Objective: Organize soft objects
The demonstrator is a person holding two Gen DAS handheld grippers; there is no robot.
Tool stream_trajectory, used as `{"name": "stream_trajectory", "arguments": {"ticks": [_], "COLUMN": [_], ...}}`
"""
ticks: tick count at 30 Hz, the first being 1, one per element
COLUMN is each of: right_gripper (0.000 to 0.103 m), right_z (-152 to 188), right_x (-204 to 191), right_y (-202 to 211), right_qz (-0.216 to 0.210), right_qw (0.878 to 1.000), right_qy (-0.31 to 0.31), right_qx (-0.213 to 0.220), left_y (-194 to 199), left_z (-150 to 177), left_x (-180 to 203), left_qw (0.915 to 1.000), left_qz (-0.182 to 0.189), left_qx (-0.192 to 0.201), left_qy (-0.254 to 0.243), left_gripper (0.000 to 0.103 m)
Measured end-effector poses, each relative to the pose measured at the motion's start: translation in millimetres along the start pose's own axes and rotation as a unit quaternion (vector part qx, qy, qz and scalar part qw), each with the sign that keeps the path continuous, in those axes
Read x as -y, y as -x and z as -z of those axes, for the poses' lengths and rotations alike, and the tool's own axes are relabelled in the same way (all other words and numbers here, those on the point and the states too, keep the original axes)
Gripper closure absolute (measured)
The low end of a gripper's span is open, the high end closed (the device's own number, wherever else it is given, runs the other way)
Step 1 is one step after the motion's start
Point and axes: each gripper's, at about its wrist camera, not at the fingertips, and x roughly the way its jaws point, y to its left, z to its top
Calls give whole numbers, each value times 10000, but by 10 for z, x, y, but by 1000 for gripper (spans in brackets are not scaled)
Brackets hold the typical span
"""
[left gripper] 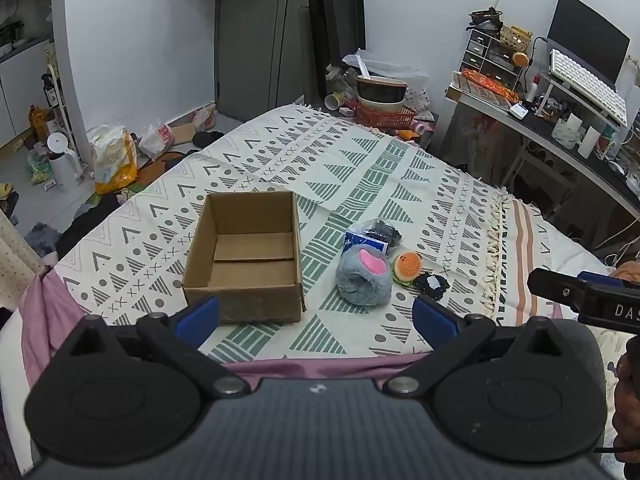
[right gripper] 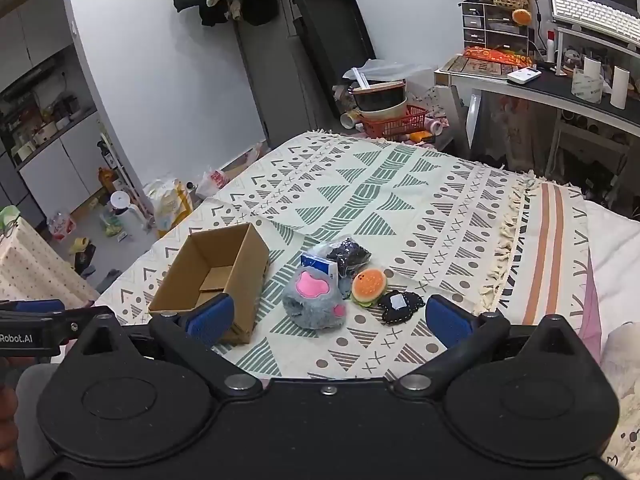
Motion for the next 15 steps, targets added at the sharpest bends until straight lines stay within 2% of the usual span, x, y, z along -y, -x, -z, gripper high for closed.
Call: {"name": "stream_trajectory", "arguments": {"ticks": [3,15], "right_gripper": [0,0], "right_z": [-117,-110], "right_x": [37,28], "right_y": [64,132], "right_qz": [-20,-62], "right_qw": [10000,9999], "right_qy": [-33,22], "right_qx": [-86,-119], "left_y": [37,12], "left_z": [8,30], "left_x": [-3,-14], "left_qw": [10000,10000], "left_qz": [7,-6], "left_qx": [11,-13], "left_qy": [-20,-1], "left_gripper": [1,1]}}
